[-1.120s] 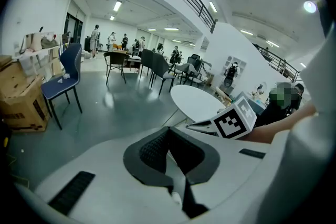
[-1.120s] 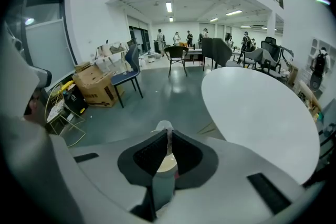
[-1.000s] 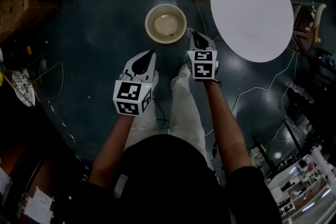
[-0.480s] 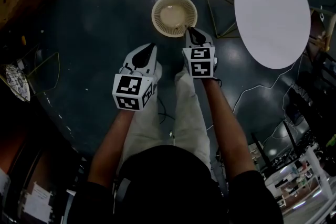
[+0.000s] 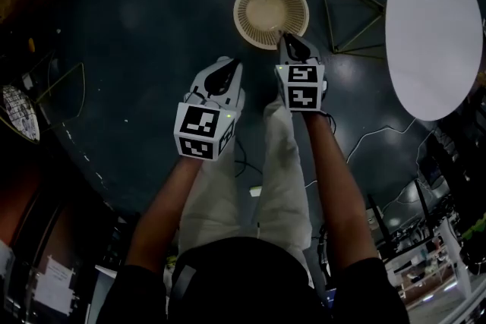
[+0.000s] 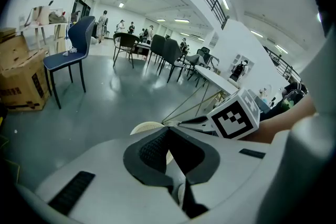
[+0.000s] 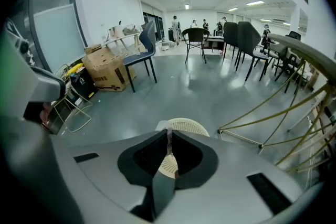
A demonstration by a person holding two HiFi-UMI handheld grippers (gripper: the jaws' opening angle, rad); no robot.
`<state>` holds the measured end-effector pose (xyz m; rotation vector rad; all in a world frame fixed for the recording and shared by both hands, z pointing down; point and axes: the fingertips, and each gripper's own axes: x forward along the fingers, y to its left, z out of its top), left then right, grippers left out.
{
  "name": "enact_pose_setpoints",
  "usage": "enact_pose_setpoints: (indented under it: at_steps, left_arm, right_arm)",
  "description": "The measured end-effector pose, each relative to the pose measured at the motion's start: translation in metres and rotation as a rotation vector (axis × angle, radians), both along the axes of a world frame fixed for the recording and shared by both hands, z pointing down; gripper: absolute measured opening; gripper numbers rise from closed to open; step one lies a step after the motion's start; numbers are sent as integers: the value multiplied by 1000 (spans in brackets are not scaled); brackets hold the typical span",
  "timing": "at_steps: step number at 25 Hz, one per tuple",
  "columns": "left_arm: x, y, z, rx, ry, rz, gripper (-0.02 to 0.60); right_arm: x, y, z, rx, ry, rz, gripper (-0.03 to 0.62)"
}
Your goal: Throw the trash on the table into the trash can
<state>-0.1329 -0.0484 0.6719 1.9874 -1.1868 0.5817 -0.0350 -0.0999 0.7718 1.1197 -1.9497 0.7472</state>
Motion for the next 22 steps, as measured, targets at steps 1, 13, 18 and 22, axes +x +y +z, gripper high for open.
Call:
enact_pose_setpoints:
  at_steps: [1, 13, 18, 22]
  left_arm:
    - [-2, -1, 7, -4, -2, -2, 14]
    - [-26, -25, 98, -17, -13, -32, 14]
    - [-25, -24, 138, -40, -7, -25, 14]
    - [-23, -26, 173, -62, -3, -14, 14]
  right_arm:
    - [0, -1, 9, -2, 2, 6, 41]
    - [-12, -6, 106, -47, 4, 57, 41]
    - [-15, -2, 148, -75, 17, 51, 41]
    - [-15, -2, 184, -100, 24, 71, 41]
